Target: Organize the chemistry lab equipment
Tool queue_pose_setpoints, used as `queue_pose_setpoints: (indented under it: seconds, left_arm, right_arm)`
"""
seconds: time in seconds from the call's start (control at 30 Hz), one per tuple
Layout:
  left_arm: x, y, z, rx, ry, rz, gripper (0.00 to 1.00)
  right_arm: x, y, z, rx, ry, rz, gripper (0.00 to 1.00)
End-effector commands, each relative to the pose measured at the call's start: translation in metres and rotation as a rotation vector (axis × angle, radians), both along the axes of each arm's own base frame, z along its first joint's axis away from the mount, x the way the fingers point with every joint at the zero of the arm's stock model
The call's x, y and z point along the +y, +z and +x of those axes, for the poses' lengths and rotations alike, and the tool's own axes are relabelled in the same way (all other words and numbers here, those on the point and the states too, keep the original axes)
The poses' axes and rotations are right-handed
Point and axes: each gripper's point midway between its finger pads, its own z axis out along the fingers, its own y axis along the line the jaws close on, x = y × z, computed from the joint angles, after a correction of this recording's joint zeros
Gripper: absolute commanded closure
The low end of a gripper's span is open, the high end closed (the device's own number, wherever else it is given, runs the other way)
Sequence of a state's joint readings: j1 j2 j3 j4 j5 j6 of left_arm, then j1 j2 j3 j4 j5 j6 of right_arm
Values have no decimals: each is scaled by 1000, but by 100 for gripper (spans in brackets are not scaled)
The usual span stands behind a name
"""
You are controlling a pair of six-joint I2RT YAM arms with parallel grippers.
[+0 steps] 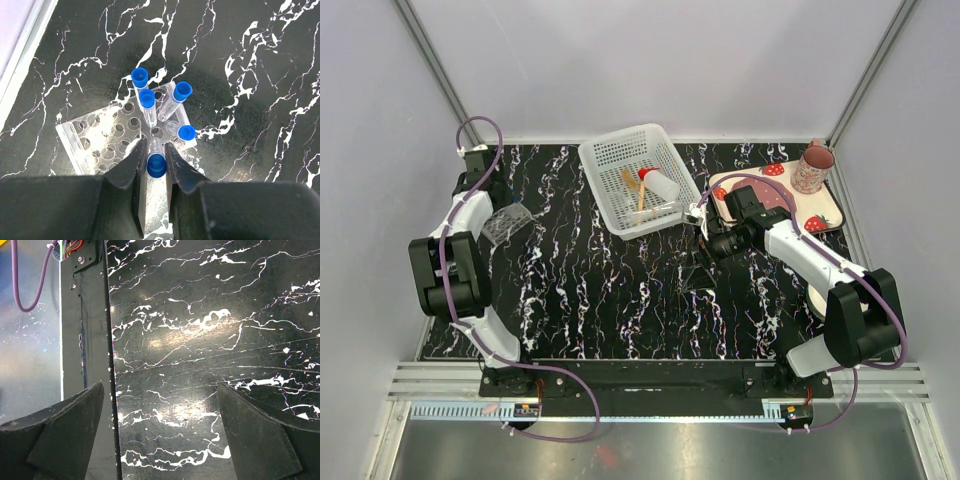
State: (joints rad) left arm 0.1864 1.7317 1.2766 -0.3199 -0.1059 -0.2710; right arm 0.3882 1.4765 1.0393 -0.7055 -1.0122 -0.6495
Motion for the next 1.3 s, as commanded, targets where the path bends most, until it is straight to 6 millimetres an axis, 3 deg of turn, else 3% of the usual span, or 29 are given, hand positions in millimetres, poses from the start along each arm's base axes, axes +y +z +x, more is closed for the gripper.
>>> queue_pose_setpoints:
  seconds: [0.0,0.37,0.73,1.27]
  left_arm:
    - [10,21,22,-89,27,25,86]
    - [12,15,30,-75,28,29,86]
    - [13,-2,20,-36,41,31,85]
    - [9,9,17,-59,29,23,85]
  right_arm:
    - [1,10,3,-45,9,14,0]
    - [1,7,4,-38,9,11,0]
    - [2,6,4,-32,10,10,0]
    - [1,3,4,-20,13,4,0]
